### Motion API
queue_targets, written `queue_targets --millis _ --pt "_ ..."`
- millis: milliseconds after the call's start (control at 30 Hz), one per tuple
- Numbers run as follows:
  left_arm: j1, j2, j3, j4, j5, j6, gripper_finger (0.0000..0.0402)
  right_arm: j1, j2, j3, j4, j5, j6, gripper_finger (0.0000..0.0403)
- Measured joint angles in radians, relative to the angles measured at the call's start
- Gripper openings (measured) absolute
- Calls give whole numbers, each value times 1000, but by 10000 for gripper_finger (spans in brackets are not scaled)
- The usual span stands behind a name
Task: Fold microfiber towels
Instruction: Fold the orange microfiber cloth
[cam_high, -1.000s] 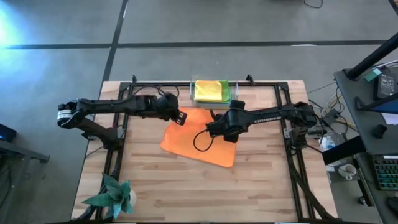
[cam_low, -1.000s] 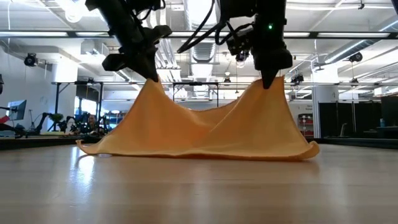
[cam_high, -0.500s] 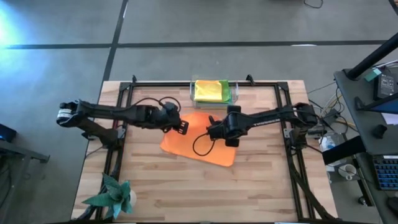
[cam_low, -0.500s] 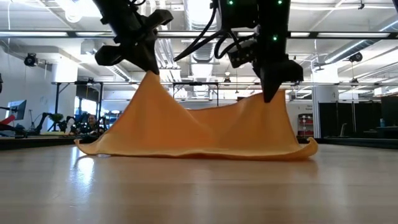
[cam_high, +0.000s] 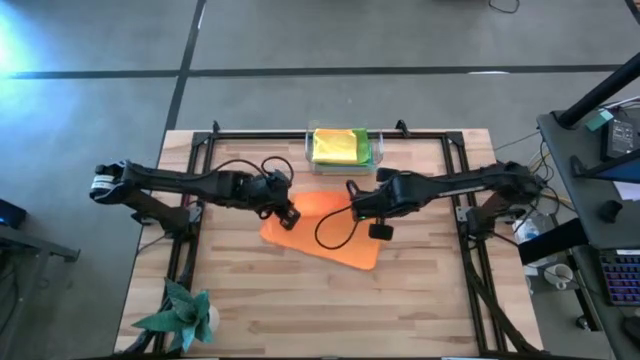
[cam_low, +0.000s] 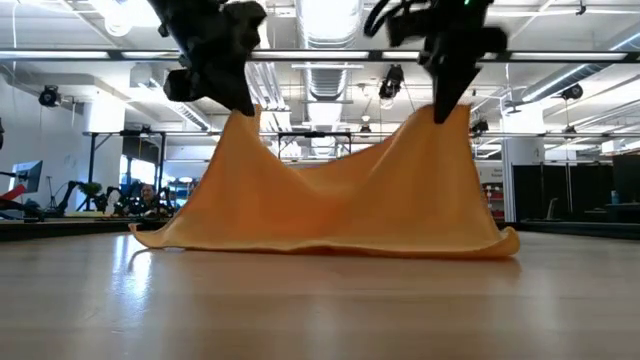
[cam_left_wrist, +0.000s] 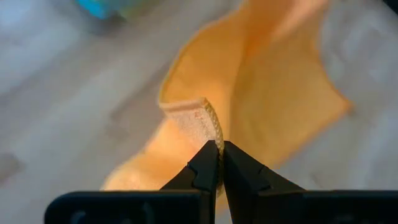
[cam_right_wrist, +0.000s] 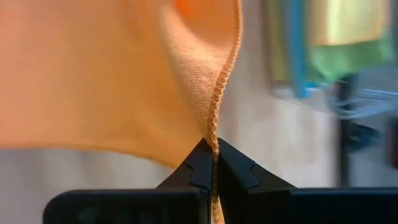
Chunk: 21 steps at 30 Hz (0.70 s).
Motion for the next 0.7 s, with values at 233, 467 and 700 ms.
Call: queue_targets --millis 233,467,700 --pt "-1 -61 19 0 198 21 6 58 -130 0 6 -188 51 9" --pt "-36 -118 49 10 289 -136 6 114 -175 0 16 -320 102 9" --pt "-109 -141 49 52 300 -333 6 184 -194 0 34 -445 79 9"
